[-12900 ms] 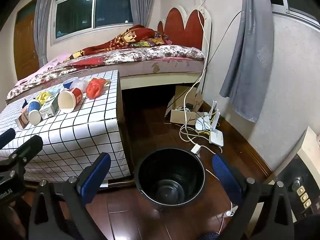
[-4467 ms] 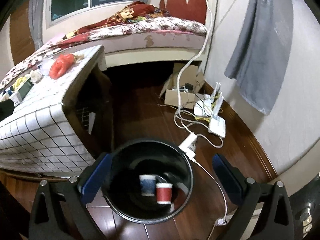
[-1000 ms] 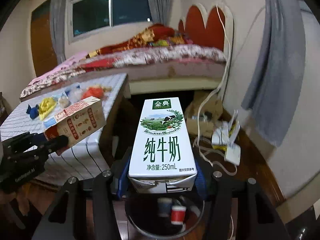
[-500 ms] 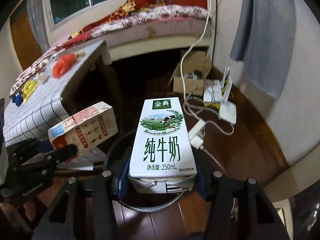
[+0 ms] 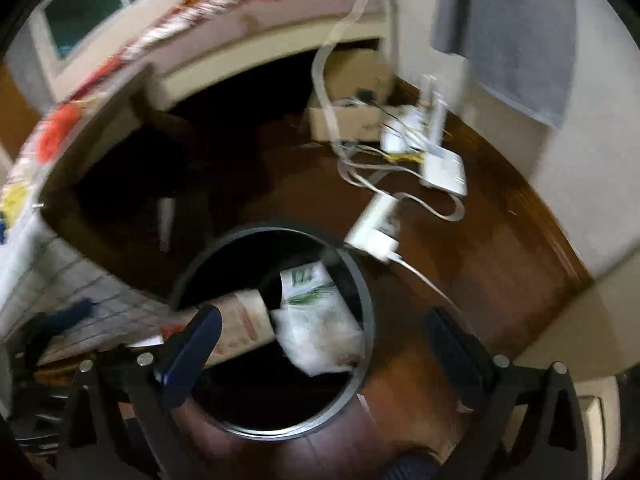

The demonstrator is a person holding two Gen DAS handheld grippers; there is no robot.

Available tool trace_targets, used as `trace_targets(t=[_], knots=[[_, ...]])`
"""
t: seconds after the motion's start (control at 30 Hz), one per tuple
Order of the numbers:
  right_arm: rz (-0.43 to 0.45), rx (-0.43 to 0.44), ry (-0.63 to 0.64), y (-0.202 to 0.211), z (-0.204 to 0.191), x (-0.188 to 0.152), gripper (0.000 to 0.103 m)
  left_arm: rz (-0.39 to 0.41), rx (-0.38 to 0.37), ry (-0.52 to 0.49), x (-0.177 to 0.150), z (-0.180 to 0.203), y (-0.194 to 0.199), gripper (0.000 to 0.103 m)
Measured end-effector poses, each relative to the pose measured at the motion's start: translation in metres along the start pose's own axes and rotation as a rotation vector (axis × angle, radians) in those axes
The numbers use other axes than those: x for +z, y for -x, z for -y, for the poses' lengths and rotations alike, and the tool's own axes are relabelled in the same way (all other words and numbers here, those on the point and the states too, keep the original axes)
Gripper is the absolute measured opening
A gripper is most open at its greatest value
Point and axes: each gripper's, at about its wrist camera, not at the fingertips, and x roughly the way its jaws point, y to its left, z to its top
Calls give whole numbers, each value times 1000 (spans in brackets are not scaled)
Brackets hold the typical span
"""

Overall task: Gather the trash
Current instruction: 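Carry both cartons over the black bin and open both tools to drop them, then move both tools back from the bin toward the table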

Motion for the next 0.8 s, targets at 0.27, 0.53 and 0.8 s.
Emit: trace_targets(t=[0.27, 0.53, 0.8], knots=[[8, -74, 1, 3, 6, -6, 102, 0, 60, 36, -3, -13, 4, 97], [23, -63, 24, 11, -7, -6, 102, 40, 78, 22, 3, -13, 13, 99], [53, -74, 76, 26, -20, -9, 102, 66, 87, 20, 7, -12, 22, 100]])
